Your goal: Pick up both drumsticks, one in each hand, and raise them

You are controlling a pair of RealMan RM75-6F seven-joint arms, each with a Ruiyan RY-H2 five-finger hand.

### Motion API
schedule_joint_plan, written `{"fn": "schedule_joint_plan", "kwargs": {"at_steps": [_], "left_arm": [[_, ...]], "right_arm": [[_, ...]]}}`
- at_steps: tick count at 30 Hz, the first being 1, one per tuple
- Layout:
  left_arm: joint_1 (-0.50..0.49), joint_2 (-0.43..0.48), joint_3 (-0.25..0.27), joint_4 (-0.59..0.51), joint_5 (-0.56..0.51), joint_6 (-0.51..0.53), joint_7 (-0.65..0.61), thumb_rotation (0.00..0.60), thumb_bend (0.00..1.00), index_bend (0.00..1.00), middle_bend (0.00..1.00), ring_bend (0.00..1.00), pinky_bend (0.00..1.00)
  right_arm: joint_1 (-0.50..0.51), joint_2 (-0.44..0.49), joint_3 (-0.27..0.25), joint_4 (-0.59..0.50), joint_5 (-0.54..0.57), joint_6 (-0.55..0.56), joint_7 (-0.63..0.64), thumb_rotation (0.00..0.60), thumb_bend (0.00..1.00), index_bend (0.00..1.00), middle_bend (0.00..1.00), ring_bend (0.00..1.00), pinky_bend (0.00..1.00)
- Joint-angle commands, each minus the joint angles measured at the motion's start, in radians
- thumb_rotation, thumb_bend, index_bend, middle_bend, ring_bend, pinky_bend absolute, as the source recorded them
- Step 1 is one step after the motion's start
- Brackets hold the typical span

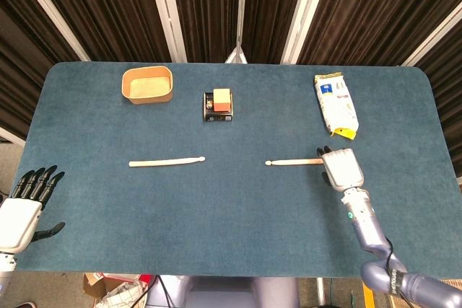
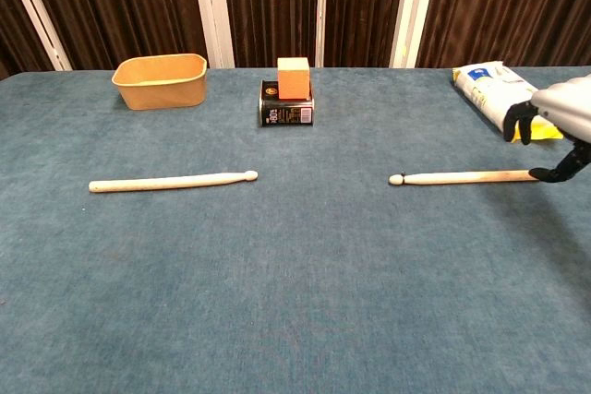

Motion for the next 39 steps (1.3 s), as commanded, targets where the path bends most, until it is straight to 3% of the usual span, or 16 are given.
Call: {"fn": "schedule_joint_plan", "kwargs": {"at_steps": [1,27,39], "left_arm": [[0.000,0.000,-0.001,-0.001,-0.002,-0.001,0.002,0.600,0.05,0.00,0.00,0.00,0.00],[-0.005,-0.010,-0.004,0.003,0.002,0.000,0.015,0.600,0.05,0.00,0.00,0.00,0.00],[-0.005,-0.010,-0.003,0.003,0.002,0.000,0.016,0.600,0.05,0.00,0.00,0.00,0.00]], "right_arm": [[0.019,-0.030,-0.001,0.039,0.023,-0.013,-0.004,0.600,0.32,0.38,0.43,0.83,0.62],[0.101,-0.206,-0.018,0.346,0.087,-0.081,0.092,0.600,0.32,0.46,0.43,0.83,0.62],[0.104,-0.241,-0.034,0.417,0.070,-0.081,0.139,0.600,0.32,0.51,0.46,0.83,0.62]]}}
